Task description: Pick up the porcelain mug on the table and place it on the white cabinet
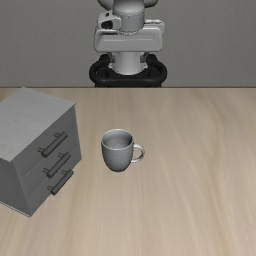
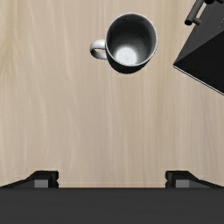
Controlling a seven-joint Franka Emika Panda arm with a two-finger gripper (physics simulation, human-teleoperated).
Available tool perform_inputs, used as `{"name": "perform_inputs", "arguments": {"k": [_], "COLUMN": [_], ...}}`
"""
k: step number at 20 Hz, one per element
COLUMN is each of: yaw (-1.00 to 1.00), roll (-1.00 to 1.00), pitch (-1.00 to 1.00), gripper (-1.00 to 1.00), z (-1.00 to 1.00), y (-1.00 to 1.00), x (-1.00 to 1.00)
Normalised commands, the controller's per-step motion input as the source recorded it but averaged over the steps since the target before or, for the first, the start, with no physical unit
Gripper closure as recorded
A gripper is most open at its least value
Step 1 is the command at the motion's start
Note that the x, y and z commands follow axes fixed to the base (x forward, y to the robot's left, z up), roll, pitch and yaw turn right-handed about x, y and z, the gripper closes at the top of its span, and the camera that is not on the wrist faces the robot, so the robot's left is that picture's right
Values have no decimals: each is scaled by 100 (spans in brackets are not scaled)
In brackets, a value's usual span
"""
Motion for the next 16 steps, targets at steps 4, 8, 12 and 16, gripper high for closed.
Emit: {"name": "perform_inputs", "arguments": {"k": [4, 8, 12, 16], "yaw": [0, 0, 0, 0], "roll": [0, 0, 0, 0], "pitch": [0, 0, 0, 0], "gripper": [-100, -100, -100, -100], "z": [0, 0, 0, 0], "y": [0, 0, 0, 0], "x": [100, 100, 100, 100]}}
